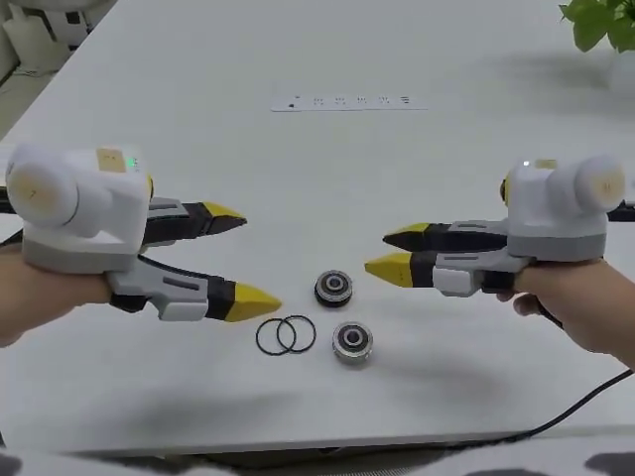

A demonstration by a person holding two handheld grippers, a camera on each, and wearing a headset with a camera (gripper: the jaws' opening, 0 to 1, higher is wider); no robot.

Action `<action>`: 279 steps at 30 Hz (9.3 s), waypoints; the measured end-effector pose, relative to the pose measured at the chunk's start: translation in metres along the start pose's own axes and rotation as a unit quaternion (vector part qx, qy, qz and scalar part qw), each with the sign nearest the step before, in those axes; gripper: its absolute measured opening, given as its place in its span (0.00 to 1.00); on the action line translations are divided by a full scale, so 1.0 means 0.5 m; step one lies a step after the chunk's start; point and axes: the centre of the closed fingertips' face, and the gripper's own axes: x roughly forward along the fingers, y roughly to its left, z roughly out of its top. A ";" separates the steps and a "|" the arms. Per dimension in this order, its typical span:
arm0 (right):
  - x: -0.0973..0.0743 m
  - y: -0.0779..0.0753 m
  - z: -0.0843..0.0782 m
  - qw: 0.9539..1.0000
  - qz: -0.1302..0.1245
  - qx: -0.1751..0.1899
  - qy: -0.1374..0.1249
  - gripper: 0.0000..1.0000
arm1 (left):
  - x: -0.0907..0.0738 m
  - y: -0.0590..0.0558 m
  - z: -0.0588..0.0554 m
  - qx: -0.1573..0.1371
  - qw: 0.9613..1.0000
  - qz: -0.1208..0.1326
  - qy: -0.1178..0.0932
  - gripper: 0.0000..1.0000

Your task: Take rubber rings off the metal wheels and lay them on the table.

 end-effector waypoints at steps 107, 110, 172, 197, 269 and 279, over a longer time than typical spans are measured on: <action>0.076 -0.027 -0.118 0.996 0.003 -0.045 0.075 0.27 | 0.145 -0.003 -0.058 -0.025 0.999 -0.014 0.024 0.40; 0.078 -0.026 -0.118 0.996 0.005 -0.046 0.074 0.27 | 0.149 -0.003 -0.057 -0.025 0.999 -0.016 0.023 0.39; 0.095 -0.015 -0.115 0.996 0.007 -0.050 0.071 0.27 | 0.205 -0.004 -0.066 -0.008 0.999 -0.005 0.041 0.13; 0.108 -0.034 -0.125 0.993 -0.014 -0.076 0.087 0.22 | 0.207 0.004 -0.070 -0.014 0.999 0.009 0.041 0.13; 0.117 -0.029 -0.115 0.991 -0.019 -0.102 0.085 0.26 | 0.208 0.008 -0.071 -0.018 0.999 0.016 0.039 0.12; 0.109 -0.031 -0.119 0.990 -0.021 -0.106 0.087 0.23 | 0.208 0.005 -0.070 -0.016 0.999 0.018 0.039 0.12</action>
